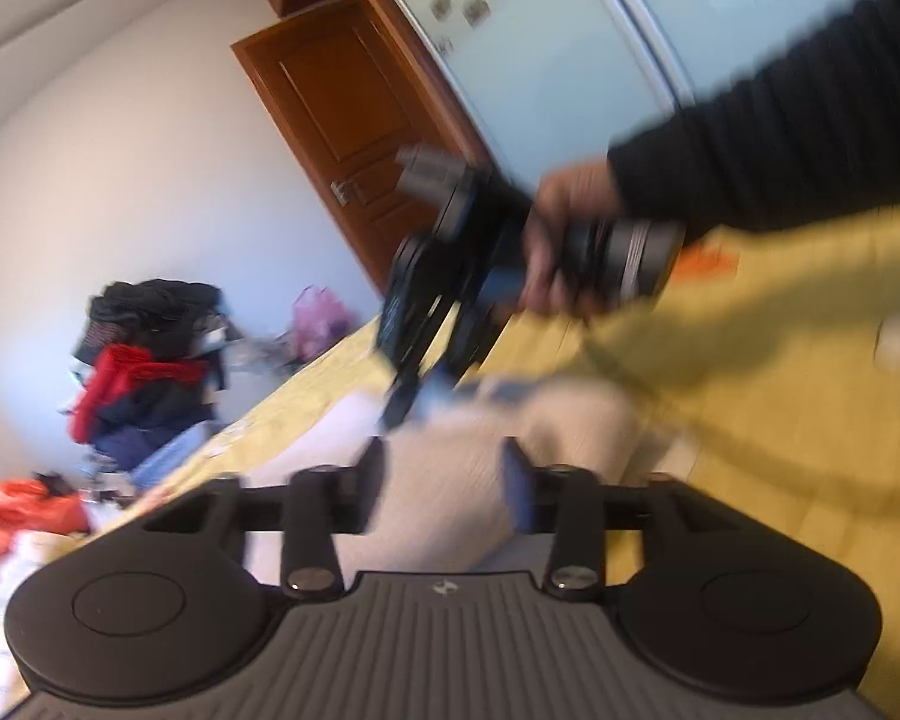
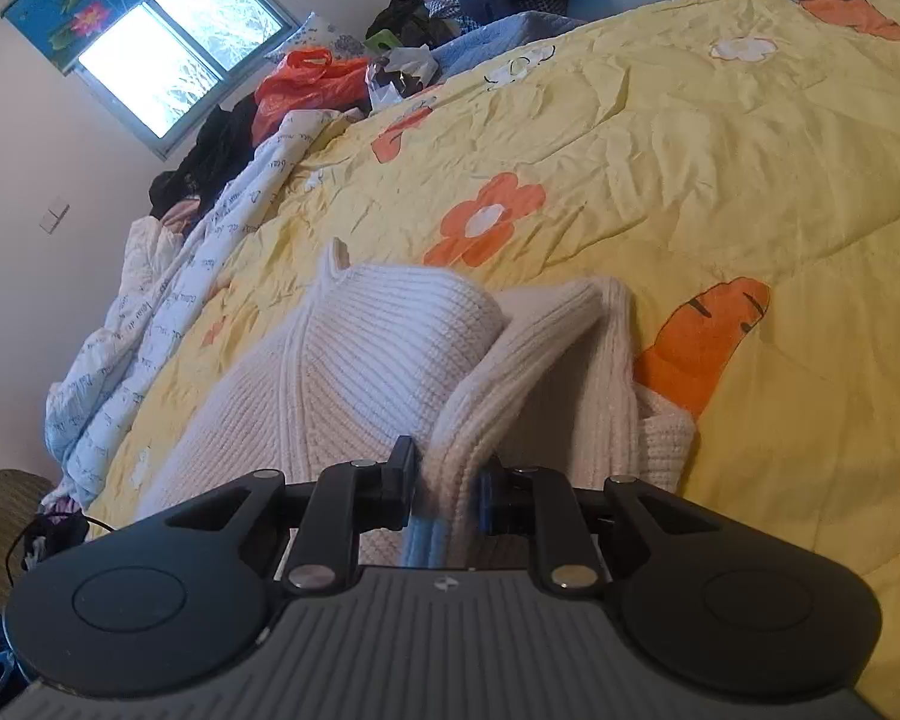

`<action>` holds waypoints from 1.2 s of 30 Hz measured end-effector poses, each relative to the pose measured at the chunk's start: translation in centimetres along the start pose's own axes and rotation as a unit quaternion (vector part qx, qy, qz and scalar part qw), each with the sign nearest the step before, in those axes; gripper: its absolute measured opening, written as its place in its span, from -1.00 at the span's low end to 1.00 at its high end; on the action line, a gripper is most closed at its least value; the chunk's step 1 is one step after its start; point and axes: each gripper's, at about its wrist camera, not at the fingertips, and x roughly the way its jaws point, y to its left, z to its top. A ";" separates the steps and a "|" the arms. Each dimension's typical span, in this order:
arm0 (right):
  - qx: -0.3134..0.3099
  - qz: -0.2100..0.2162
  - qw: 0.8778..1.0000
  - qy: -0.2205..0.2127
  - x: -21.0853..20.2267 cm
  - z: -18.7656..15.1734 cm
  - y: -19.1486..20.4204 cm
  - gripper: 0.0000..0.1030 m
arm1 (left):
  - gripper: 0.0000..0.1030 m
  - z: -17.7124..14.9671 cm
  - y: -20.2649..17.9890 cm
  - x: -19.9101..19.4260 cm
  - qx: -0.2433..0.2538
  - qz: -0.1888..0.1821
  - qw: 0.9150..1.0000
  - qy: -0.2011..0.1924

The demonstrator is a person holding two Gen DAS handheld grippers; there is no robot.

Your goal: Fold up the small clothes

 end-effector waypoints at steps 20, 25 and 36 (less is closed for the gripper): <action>0.022 -0.010 1.000 0.000 1.9 1.8 0.8 0.24 | -0.15 -0.1 -0.4 5.2 0.118 -0.017 0.992 0.035; -0.056 -0.029 0.998 -0.015 2.5 2.0 2.8 -0.53 | -0.48 1.2 0.6 5.0 0.087 -0.014 0.996 0.015; 0.000 -0.055 0.997 -0.050 -1.5 0.5 -2.6 -0.16 | -0.36 1.0 -1.9 6.5 0.082 -0.051 0.995 -0.002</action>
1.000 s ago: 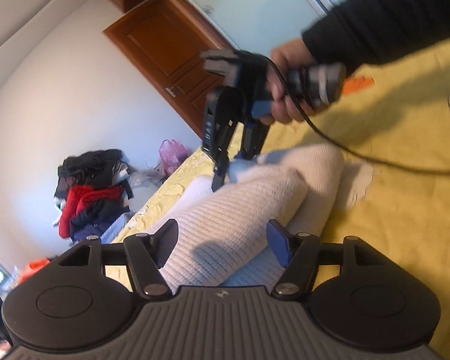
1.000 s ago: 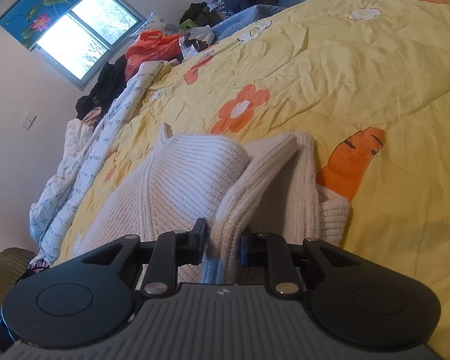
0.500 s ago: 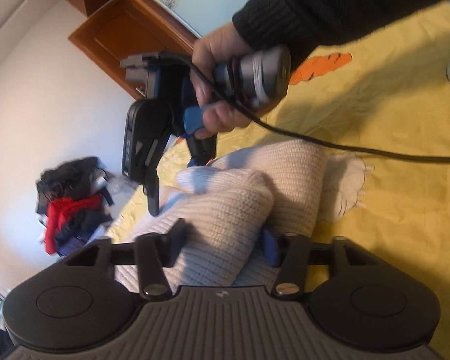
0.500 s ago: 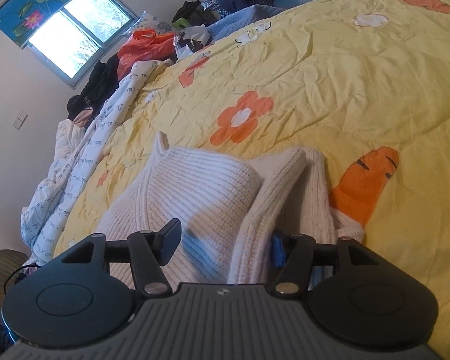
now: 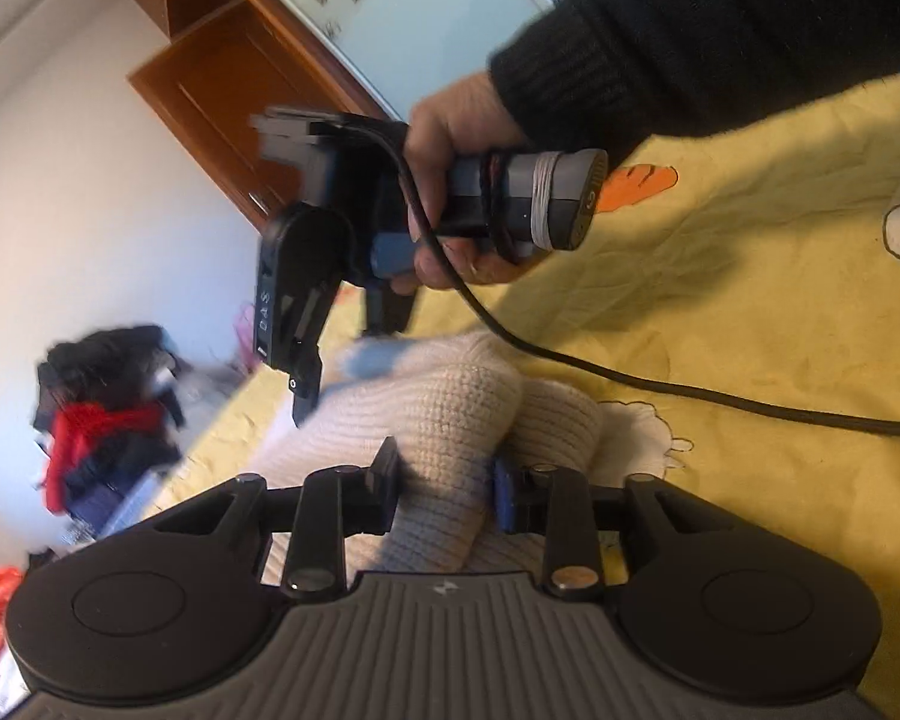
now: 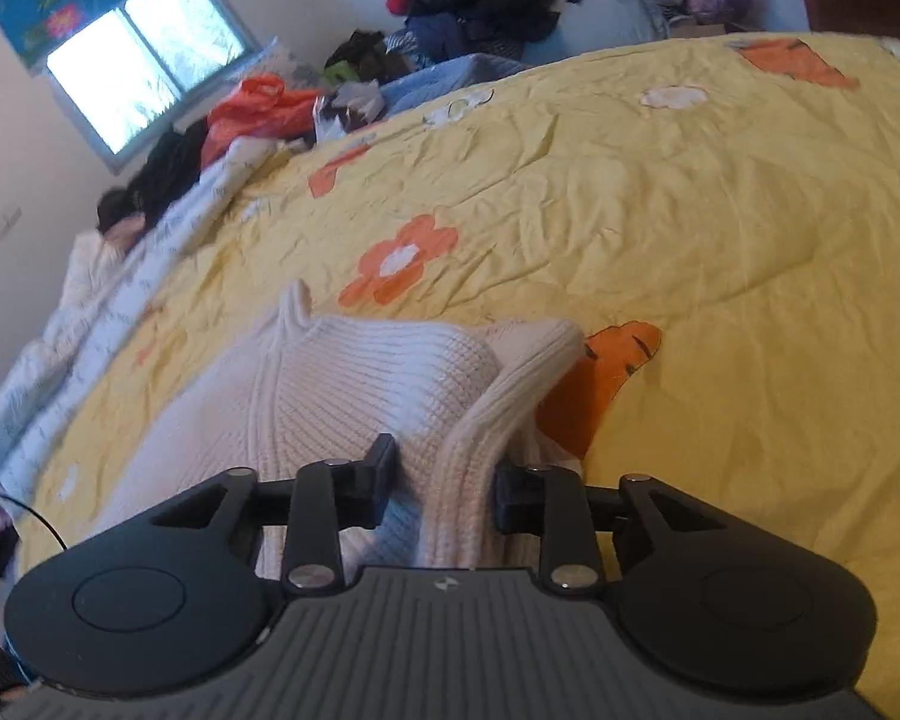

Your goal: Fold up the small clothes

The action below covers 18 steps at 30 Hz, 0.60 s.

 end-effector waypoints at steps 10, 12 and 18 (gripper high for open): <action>0.118 0.043 0.981 -0.148 -9.2 -6.8 -0.1 0.46 | 0.67 -8.5 7.9 -10.6 -0.115 0.045 0.992 -0.031; 0.120 0.031 0.982 -0.145 -9.7 -8.7 0.5 0.50 | 0.67 -10.5 8.7 -10.6 -0.127 0.063 0.990 0.011; 0.155 0.012 0.980 -0.127 -8.3 -10.4 -0.2 0.52 | 0.67 -12.2 9.9 -8.6 -0.171 0.063 0.981 0.062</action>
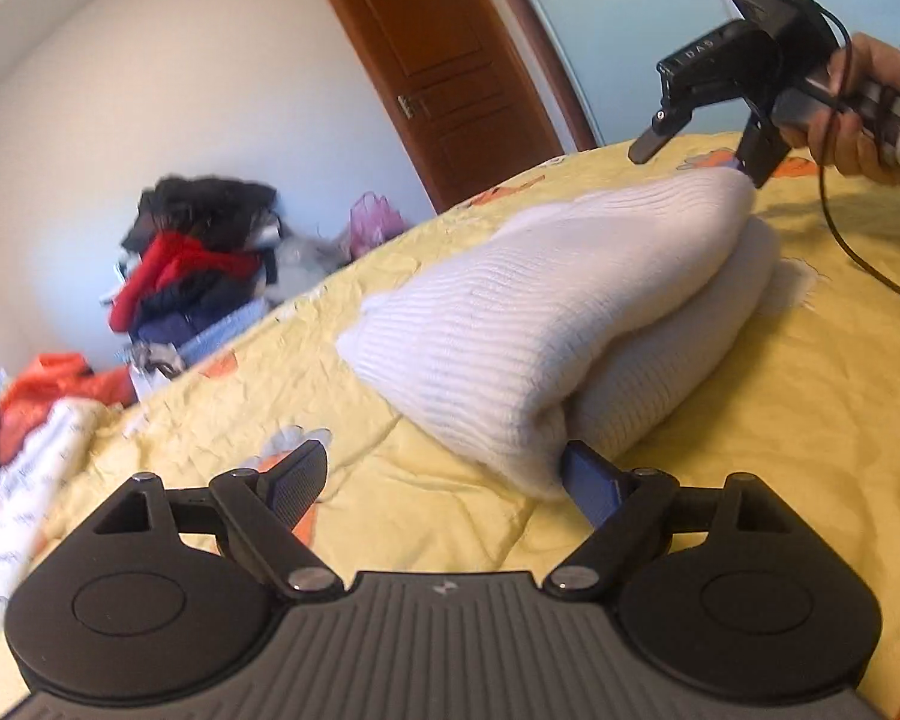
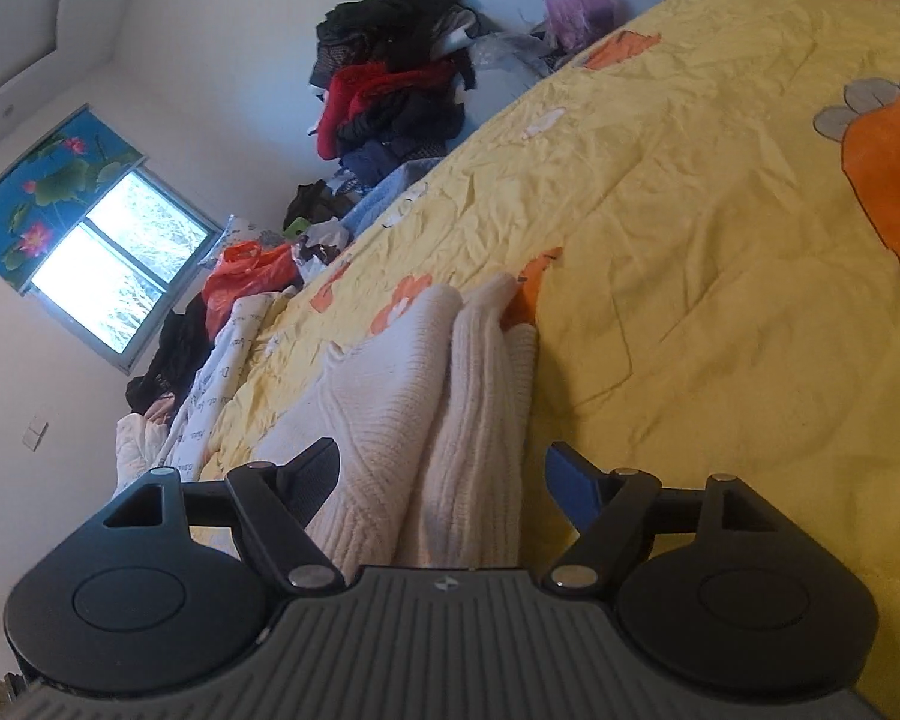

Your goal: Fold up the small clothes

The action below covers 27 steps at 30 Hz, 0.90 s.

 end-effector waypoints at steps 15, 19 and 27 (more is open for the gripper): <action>-0.094 -0.044 0.992 0.074 4.9 -1.6 2.2 0.56 | -0.59 -0.5 -0.1 3.7 -0.040 0.001 0.997 0.072; -0.073 -0.037 0.994 0.074 4.5 -1.3 2.0 0.64 | -0.53 0.2 0.4 1.6 -0.062 -0.039 0.996 0.050; -0.001 0.018 1.000 -0.014 0.6 2.3 -0.3 0.98 | 0.70 0.7 8.7 0.4 -0.189 -0.178 0.965 0.028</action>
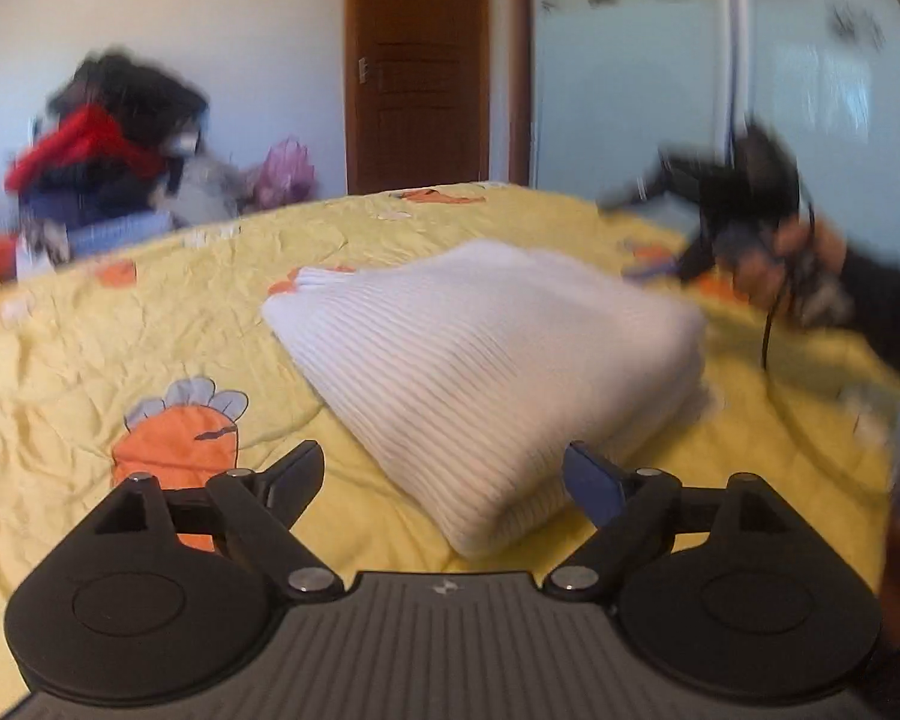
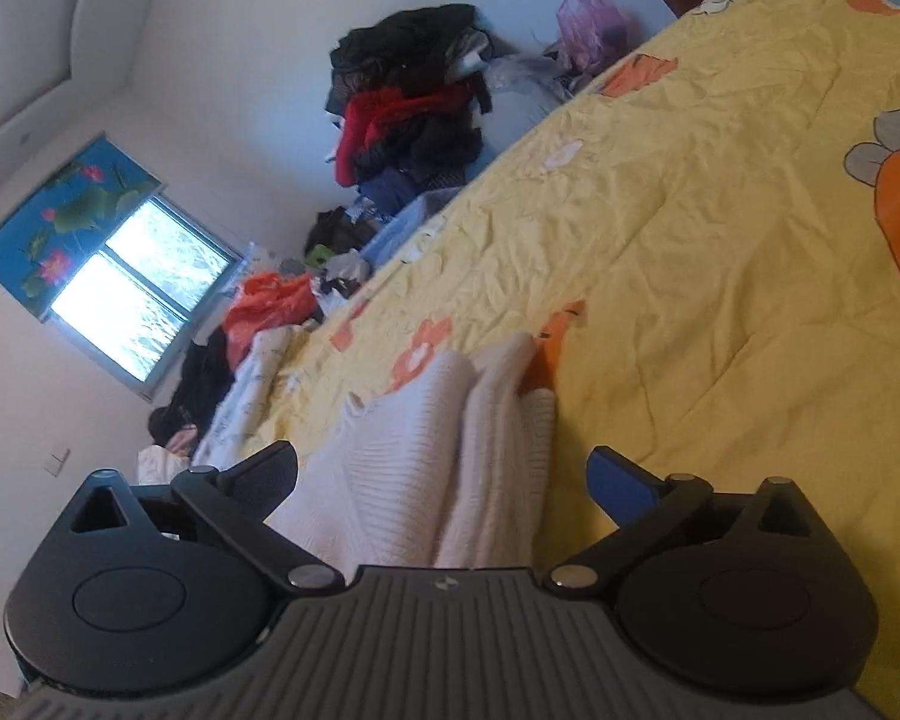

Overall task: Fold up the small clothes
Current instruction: 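Grasp the folded sweater edge with both tools and lift it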

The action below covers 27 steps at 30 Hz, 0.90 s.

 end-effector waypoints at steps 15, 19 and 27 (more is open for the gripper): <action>-0.078 -0.012 0.990 0.115 9.3 -1.4 3.0 0.42 | 0.43 3.0 10.0 15.4 -0.378 -0.113 0.915 0.078; -0.094 -0.008 0.991 0.096 8.4 -1.9 4.8 0.01 | -0.07 4.5 9.2 13.2 -0.340 -0.080 0.934 0.072; -0.044 0.064 0.992 0.102 12.1 -1.5 8.8 -0.06 | -0.05 7.8 14.7 8.1 -0.313 -0.024 0.947 0.072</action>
